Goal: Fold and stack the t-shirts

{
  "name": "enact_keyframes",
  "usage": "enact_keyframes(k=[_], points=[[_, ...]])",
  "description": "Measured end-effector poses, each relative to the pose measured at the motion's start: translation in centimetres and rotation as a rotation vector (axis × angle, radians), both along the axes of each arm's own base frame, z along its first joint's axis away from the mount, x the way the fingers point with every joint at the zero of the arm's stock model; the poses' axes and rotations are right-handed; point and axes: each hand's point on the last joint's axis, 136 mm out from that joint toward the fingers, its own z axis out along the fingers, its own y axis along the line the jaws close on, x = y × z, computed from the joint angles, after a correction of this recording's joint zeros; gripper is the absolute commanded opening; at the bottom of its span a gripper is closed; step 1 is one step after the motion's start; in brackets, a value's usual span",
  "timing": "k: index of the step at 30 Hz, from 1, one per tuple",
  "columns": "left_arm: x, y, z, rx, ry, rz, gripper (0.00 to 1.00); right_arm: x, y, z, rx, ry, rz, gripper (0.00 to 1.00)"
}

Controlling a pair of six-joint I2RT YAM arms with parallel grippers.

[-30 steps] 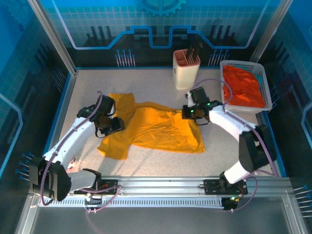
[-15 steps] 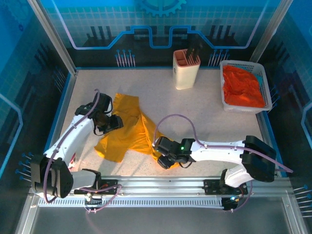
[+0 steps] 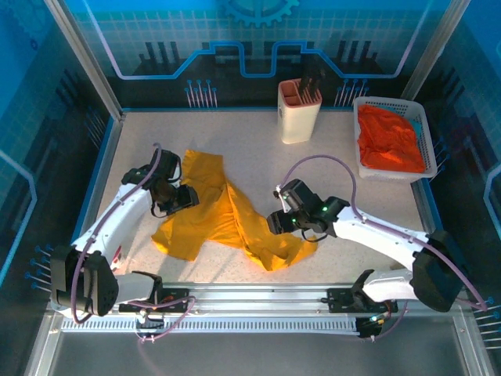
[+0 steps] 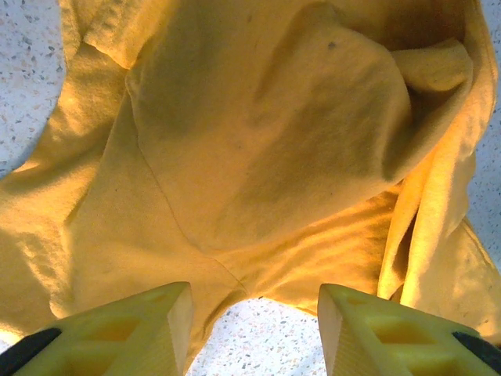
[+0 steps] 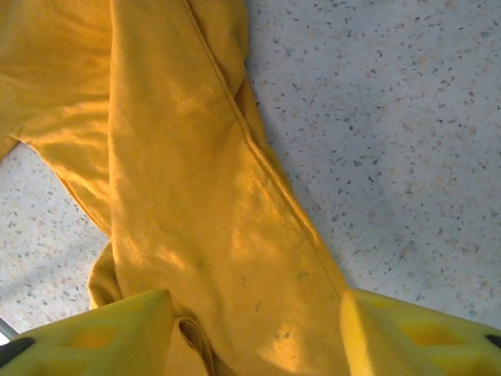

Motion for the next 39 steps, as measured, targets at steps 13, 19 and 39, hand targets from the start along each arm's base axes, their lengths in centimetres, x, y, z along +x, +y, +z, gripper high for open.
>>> enact_keyframes(k=[13, 19, 39], points=[[-0.7, 0.1, -0.8, 0.003, 0.019, 0.000, 0.47, -1.7, -1.1, -7.6, -0.120, 0.203, 0.026, 0.26], [-0.7, 0.4, -0.8, 0.005, 0.018, 0.004, 0.47, -1.3, -1.1, -7.9, -0.131, 0.187, 0.025, 0.00], [16.3, 5.5, -2.9, 0.084, -0.017, 0.163, 0.53, 3.9, -5.1, -2.3, -0.119, -0.025, -0.118, 0.10]])
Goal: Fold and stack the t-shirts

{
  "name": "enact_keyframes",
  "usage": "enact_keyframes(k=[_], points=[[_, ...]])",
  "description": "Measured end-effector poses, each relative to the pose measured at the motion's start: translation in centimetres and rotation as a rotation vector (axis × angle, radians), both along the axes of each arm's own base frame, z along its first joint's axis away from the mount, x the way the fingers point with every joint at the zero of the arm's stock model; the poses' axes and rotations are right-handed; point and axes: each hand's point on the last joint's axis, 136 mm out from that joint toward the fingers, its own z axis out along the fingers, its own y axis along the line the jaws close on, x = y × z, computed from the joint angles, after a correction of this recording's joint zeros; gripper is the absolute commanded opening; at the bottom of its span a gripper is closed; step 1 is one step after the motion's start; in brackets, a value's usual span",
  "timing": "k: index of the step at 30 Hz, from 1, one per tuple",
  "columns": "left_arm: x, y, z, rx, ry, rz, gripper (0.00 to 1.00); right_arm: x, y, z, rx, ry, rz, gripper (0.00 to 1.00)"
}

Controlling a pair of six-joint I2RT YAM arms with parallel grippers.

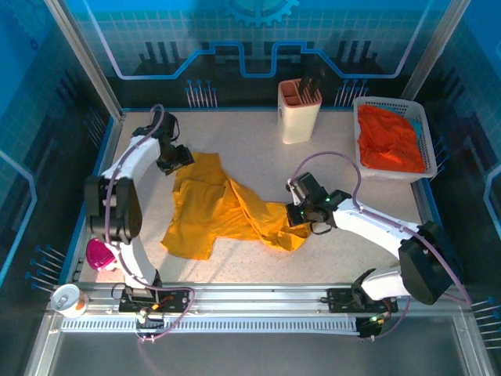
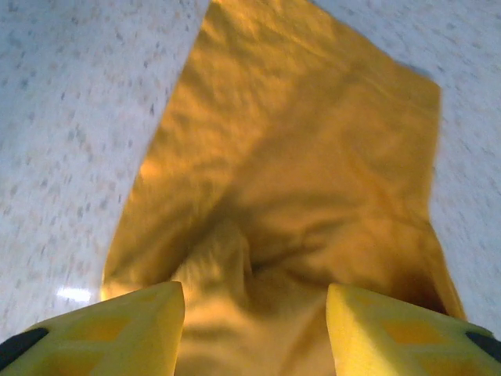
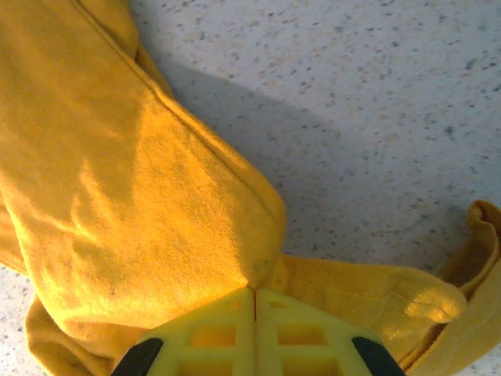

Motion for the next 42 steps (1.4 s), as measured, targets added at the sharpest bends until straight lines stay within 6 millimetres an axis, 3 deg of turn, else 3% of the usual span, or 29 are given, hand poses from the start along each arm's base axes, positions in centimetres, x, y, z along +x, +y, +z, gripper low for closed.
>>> enact_keyframes(k=[1, 3, 6, 8, 12, 16, 18, 20, 25, 31, 33, 38, 40, 42], points=[[0.8, 0.1, -1.0, 0.001, 0.016, 0.002, 0.53, 0.2, -0.3, 0.0, 0.000, 0.000, -0.009, 0.17], [1.7, 0.1, -2.9, 0.001, 0.045, 0.003, 0.53, 0.6, -0.9, 0.1, -0.004, 0.002, -0.027, 0.20], [1.7, 0.1, -4.6, 0.002, 0.084, 0.003, 0.53, 1.3, -1.9, 0.5, -0.012, -0.006, -0.070, 0.64], [1.6, 0.2, -5.0, 0.007, 0.094, 0.004, 0.53, 1.6, -3.0, 0.9, -0.011, -0.009, -0.106, 0.72], [2.3, 0.4, -4.6, 0.020, 0.078, 0.008, 0.52, 2.5, -5.6, 1.8, 0.014, -0.015, -0.206, 0.67], [2.6, 0.6, -4.7, 0.027, 0.075, 0.010, 0.51, 2.7, -7.7, 1.0, 0.025, 0.020, -0.282, 0.64], [2.5, 0.6, -5.0, 0.027, 0.083, 0.010, 0.51, 2.6, -8.0, 0.2, 0.025, 0.050, -0.295, 0.58], [2.5, 0.6, -5.2, 0.028, 0.089, 0.010, 0.51, 2.5, -8.2, -1.0, 0.022, 0.096, -0.318, 0.43], [2.1, 0.6, -5.7, 0.028, 0.100, 0.009, 0.51, 1.9, -9.9, -4.2, 0.007, 0.205, -0.413, 0.19], [1.9, 0.6, -6.0, 0.032, 0.108, 0.008, 0.51, 0.1, -12.1, -5.7, -0.030, 0.255, -0.513, 0.09], [1.9, 0.6, -5.9, 0.032, 0.105, 0.008, 0.51, -0.7, -12.8, -5.7, -0.029, 0.249, -0.547, 0.10], [2.0, 0.6, -6.0, 0.032, 0.102, 0.008, 0.51, -2.3, -13.2, -4.3, 0.029, 0.194, -0.595, 0.49], [2.1, 0.6, -5.9, 0.032, 0.098, 0.008, 0.49, -2.2, -12.8, -3.4, 0.067, 0.166, -0.577, 0.56], [2.1, 0.6, -5.9, 0.032, 0.095, 0.008, 0.49, -1.6, -12.1, -2.6, 0.108, 0.138, -0.537, 0.56]])
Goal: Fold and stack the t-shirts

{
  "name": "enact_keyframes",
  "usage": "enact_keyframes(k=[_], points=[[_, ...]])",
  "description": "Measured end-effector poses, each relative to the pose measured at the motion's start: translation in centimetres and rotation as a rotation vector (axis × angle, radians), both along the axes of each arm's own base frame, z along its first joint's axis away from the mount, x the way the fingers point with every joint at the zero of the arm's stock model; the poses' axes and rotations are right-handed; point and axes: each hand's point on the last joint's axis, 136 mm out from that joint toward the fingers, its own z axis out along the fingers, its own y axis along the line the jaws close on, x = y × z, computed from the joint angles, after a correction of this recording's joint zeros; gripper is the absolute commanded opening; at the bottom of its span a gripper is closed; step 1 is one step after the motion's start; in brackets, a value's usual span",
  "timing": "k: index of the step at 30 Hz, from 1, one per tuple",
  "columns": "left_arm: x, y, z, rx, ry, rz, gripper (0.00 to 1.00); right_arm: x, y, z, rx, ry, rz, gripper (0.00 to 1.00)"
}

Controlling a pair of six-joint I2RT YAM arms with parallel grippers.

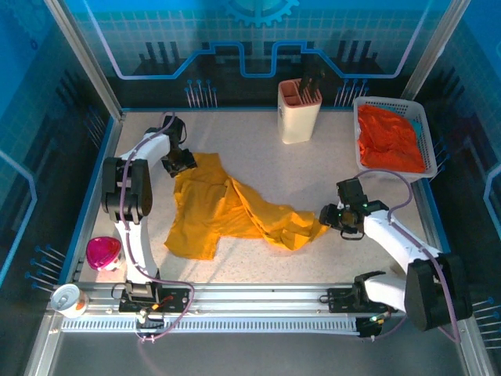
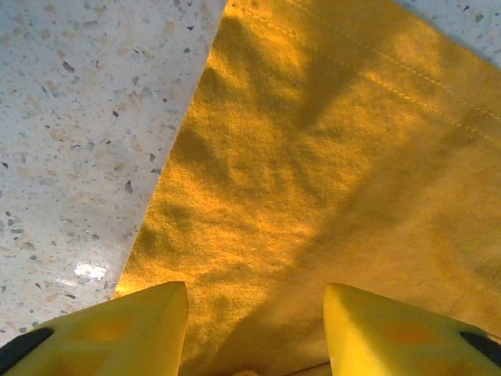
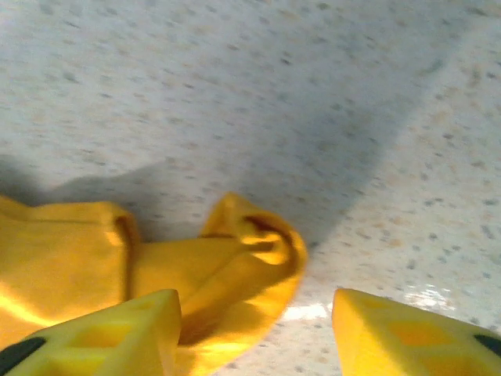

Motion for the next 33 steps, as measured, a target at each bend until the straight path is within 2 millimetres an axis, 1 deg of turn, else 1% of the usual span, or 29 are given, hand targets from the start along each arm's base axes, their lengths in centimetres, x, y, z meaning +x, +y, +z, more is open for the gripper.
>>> enact_keyframes(k=[3, 5, 8, 11, 13, 17, 21, 24, 26, 27, 30, 33], points=[[0.1, 0.0, 0.0, 0.000, -0.003, 0.000, 0.48, 0.9, 1.4, 0.6, 0.047, -0.015, 0.069, 0.54], [0.1, 0.0, -0.2, 0.000, 0.001, 0.000, 0.48, 1.8, 2.3, 0.7, 0.074, -0.017, 0.117, 0.47], [-0.3, 0.0, -0.7, 0.000, 0.011, 0.000, 0.46, 2.8, 3.4, 0.1, 0.101, -0.004, 0.175, 0.40], [-0.6, 0.0, -1.2, 0.000, 0.026, 0.000, 0.45, 3.2, 4.0, -0.6, 0.117, 0.016, 0.206, 0.36], [-0.7, 0.0, -1.4, 0.000, 0.029, 0.000, 0.44, 3.4, 4.3, -0.9, 0.126, 0.025, 0.220, 0.31], [-0.6, 0.0, -1.4, 0.000, 0.027, 0.000, 0.44, 3.8, 4.7, -1.4, 0.135, 0.046, 0.235, 0.27], [-0.6, 0.0, -1.4, 0.000, 0.027, 0.000, 0.43, 3.7, 4.9, -1.8, 0.144, 0.058, 0.243, 0.19], [-0.6, 0.0, -1.4, 0.000, 0.027, 0.000, 0.42, 3.6, 5.1, -1.7, 0.155, 0.060, 0.248, 0.11], [-0.6, 0.0, -1.4, 0.000, 0.024, 0.000, 0.40, 3.7, 5.2, -1.7, 0.158, 0.058, 0.251, 0.00], [-0.5, 0.0, -1.4, 0.000, 0.024, 0.000, 0.39, 3.7, 5.2, -1.7, 0.161, 0.059, 0.248, 0.00], [-0.5, 0.0, -1.5, 0.000, 0.024, 0.000, 0.34, 3.9, 5.4, -1.2, 0.159, 0.055, 0.256, 0.00], [-0.6, 0.0, -1.7, 0.000, 0.029, 0.001, 0.23, 5.4, 5.7, 1.1, 0.161, 0.013, 0.261, 0.00]])
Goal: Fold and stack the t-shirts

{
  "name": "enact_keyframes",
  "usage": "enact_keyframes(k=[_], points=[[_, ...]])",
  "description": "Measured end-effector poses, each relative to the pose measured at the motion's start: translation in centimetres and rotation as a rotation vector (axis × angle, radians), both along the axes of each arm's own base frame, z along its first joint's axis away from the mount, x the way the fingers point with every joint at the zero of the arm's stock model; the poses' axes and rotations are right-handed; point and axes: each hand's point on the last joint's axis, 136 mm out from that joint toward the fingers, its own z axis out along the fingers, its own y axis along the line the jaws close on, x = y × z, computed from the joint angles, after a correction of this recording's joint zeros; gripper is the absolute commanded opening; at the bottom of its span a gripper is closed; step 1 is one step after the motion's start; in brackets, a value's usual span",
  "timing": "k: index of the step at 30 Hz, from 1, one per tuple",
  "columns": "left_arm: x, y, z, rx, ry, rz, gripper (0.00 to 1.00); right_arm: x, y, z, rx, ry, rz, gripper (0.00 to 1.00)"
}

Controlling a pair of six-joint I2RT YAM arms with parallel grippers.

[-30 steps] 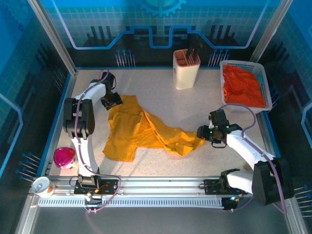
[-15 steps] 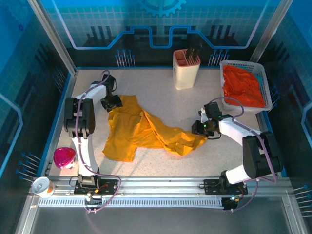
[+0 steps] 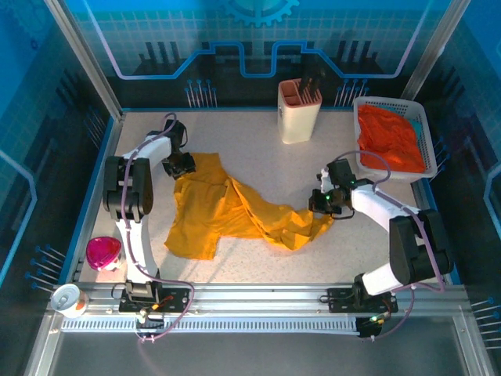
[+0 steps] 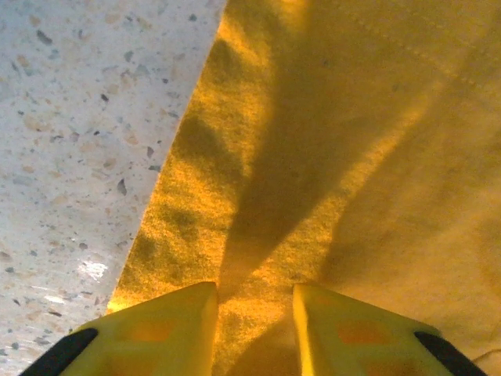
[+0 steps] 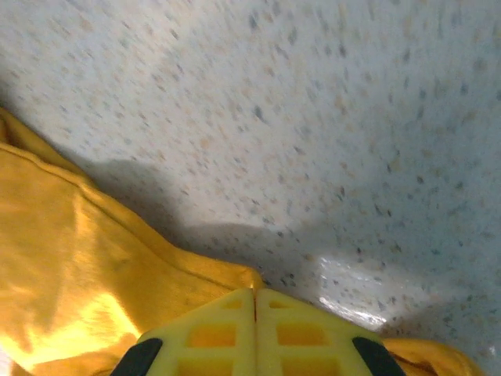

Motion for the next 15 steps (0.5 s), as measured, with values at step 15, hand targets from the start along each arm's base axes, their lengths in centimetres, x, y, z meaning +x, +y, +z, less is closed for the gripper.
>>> enact_keyframes(k=[15], points=[[-0.1, 0.0, -0.2, 0.001, 0.005, -0.002, 0.00, 5.5, -1.8, 17.8, -0.037, -0.520, -0.095, 0.00]])
